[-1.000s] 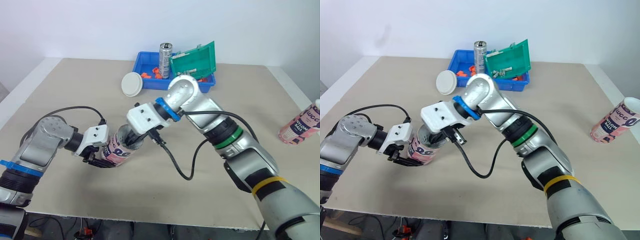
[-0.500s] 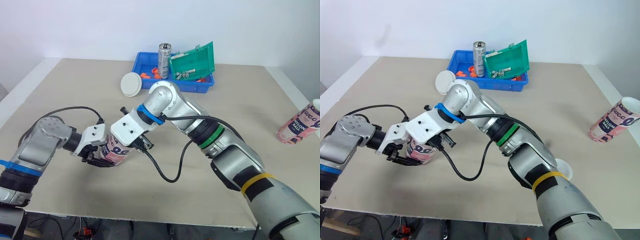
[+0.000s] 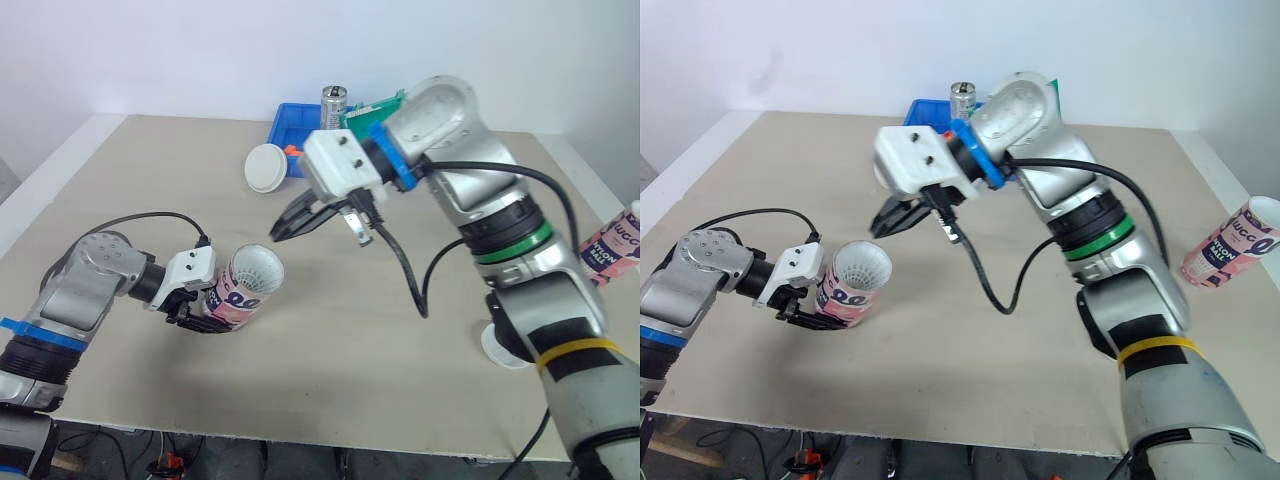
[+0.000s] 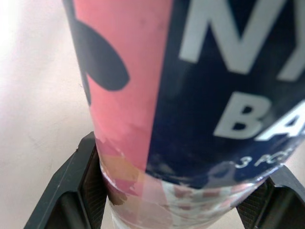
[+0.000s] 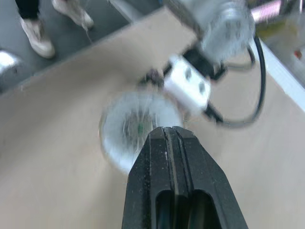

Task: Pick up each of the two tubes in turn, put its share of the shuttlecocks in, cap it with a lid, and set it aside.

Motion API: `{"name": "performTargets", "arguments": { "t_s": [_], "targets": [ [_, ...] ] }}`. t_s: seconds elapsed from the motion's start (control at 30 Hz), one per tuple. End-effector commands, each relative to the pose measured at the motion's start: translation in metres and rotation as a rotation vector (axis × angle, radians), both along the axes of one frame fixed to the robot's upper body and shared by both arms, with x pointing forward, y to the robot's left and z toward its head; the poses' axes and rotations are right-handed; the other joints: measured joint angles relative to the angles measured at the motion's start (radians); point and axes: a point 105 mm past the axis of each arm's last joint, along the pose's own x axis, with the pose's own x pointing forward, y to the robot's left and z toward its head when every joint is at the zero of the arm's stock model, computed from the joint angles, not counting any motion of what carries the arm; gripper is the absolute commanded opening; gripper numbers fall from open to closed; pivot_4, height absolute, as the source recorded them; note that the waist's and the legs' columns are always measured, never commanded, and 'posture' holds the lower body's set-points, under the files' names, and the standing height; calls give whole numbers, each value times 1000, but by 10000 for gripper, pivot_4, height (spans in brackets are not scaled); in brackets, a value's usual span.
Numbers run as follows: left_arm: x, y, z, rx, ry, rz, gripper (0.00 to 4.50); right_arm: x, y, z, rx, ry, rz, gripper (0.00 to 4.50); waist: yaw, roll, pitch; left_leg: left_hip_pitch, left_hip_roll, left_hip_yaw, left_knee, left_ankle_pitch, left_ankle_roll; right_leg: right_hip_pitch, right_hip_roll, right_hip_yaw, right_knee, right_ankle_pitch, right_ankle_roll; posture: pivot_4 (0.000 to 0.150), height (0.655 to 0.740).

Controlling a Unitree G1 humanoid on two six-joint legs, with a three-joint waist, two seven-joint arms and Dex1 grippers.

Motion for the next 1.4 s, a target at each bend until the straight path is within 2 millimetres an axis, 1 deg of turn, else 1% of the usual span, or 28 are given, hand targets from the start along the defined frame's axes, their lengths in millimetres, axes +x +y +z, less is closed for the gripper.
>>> {"name": "performTargets", "arguments": {
  "t_s": [0.03, 0.13, 0.17, 0.2, 0.23, 0.27, 0.3, 0.33, 0.37, 0.4, 0.43, 0.47, 0.5, 0.57, 0.6, 0.63, 0.7, 0.77, 0.87, 0.97, 1.1, 1.2, 1.33, 1.4],
  "targets": [
    [4, -16, 15, -102, -85, -35, 29459, 9, -46, 0, 16, -22, -109, 1091, 8, -3, 1, 0, 0, 0, 1, 0, 0, 1, -1, 0, 0, -1, 1, 1500, 7038],
    [1, -28, 25, -191, -107, -60, 29459, 10, -72, -4, 48, 5, -213, 1091, 2, -3, 2, -8, 0, 4, 2, 0, 0, -6, -2, 1, -1, 1, 2, 1500, 7038],
    [1, -34, 31, -244, -120, -64, 29459, 14, -85, -8, 60, 16, -284, 3613, 0, -3, 2, -10, 0, 5, 1, 0, 0, -9, -2, 1, 0, 5, 3, 1500, 7038],
    [1, -39, 37, -286, -128, -67, 29459, 16, -96, -11, 64, 34, -345, 6520, -4, -3, 2, -10, 1, 5, 1, 0, 0, -10, -2, 1, 0, 6, 1, 1500, 7038],
    [1, -43, 40, -313, -132, -67, 29459, 17, -102, -13, 64, 46, -383, 9184, -3, -3, 2, -10, 1, 5, -1, 0, 1, -11, -2, 1, 0, 5, 0, 1500, 7038],
    [0, -46, 43, -337, -134, -69, 29459, 17, -110, -17, 56, 56, -416, 14527, -4, -3, 2, -11, 1, 4, -1, -1, 1, -10, -1, 0, 0, 4, -1, 1500, 7038],
    [-1, -49, 45, -358, -135, -74, 29459, 15, -119, -21, 44, 65, -444, 18550, -6, -3, 2, -10, 1, 4, -1, -1, 2, -10, -1, 0, 0, 3, -2, 1500, 7038],
    [-2, -55, 44, -399, -128, -78, 29459, 14, -138, -31, 8, 87, -515, 24106, -5, -3, 2, -10, 1, 4, -2, -2, 3, -10, 0, 1, 0, 3, -2, 1500, 7038],
    [-2, -62, 43, -438, -119, -82, 29459, 11, -155, -39, -26, 109, -573, 28229, -5, -3, 2, -10, 1, 3, -2, -2, 3, -10, 0, 0, 0, 2, -2, 1500, 7038],
    [-2, -68, 40, -469, -113, -81, 29459, 7, -169, -45, -61, 131, -617, 33990, -2, -3, 2, -10, 0, 3, -2, -2, 3, -9, 0, 0, 1, 0, -1, 1500, 7038],
    [-2, -73, 37, -494, -105, -77, 29459, 5, -181, -50, -91, 144, -657, 38240, 2, -3, 3, -10, 0, 3, -2, -2, 3, -9, 0, 1, 0, 0, 0, 1500, 7038],
    [-2, -77, 34, -513, -96, -74, 29459, 5, -191, -55, -118, 145, -693, 38240, 2, -2, 3, -11, -1, 3, -2, -2, 3, -8, -1, 1, 0, 0, 0, 1500, 7038],
    [-1, -83, 27, -530, -87, -68, 29459, 5, -208, -62, -171, 143, -742, 38240, 1, -2, 3, -11, -2, 4, -1, -2, 3, -8, -2, 1, 0, 0, 1, 1500, 7038],
    [0, -90, 17, -543, -72, -58, 29459, 3, -228, -71, -236, 142, -796, 38240, 0, -1, 4, -10, -2, 6, 0, -2, 3, -9, -2, 4, 0, 1, 3, 1500, 7038],
    [0, -95, 8, -550, -55, -51, 29459, 3, -240, -76, -275, 146, -829, 38240, -1, -1, 4, -10, -2, 7, 0, -2, 3, -8, -3, 4, 0, 1, 5, 1500, 7038],
    [0, -98, 2, -554, -43, -47, 29459, 2, -248, -80, -298, 148, -848, 38240, -2, -1, 4, -9, -1, 7, 1, -2, 2, -8, -3, 4, 0, 0, 9, 1500, 7038],
    [1, -103, -12, -549, -38, -36, 29459, -1, -259, -86, -333, 169, -873, 38240, -7, -1, 4, -7, -1, 9, 1, -2, 2, -7, -3, 5, 0, 2, 9, 1500, 7038],
    [0, -108, -27, -523, -48, -33, 29459, -3, -266, -92, -352, 194, -894, 38240, -15, -1, 4, -5, -1, 10, 1, -1, 2, -6, -3, 6, 0, 3, 7, 1500, 7038],
    [-7, -111, -46, -490, -30, -46, 29459, -4, -275, -103, -381, 225, -924, 38240, -21, -1, 4, -4, -1, 10, 1, 1, 2, -6, -3, 7, 0, 3, 6, 1500, 7038],
    [-11, -111, -56, -479, -9, -43, 29459, -4, -285, -110, -405, 244, -955, 38240, -21, -1, 3, 0, -1, 13, 1, 1, 1, -3, -3, 10, 0, 4, 6, 1500, 7038],
    [-12, -111, -61, -490, -5, -24, 29459, -2, -290, -118, -412, 284, -974, 38240, -21, 0, 3, 2, -1, 13, 1, 1, 1, -1, -3, 10, 0, 3, 6, 1500, 7038],
    [-8, -109, -62, -508, -4, 11, 29459, 2, -292, -132, -425, 328, -990, 38240, -21, 2, 2, 3, -1, 14, 1, 1, 1, 0, -3, 11, 0, 3, 6, 1500, 7038],
    [-7, -108, -63, -510, -3, 18, 29459, 8, -290, -145, -429, 361, -1000, 38240, -23, 2, 2, 7, -2, 13, 2, 1, 1, 5, -3, 11, -1, 3, 7, 1500, 7038],
    [-7, -107, -63, -507, -3, 19, 29459, 8, -288, -149, -437, 382, -992, 38240, -23, 2, 2, 10, -2, 14, 2, 1, 1, 8, -3, 11, -1, 3, 7, 1500, 7038]
  ]
}}
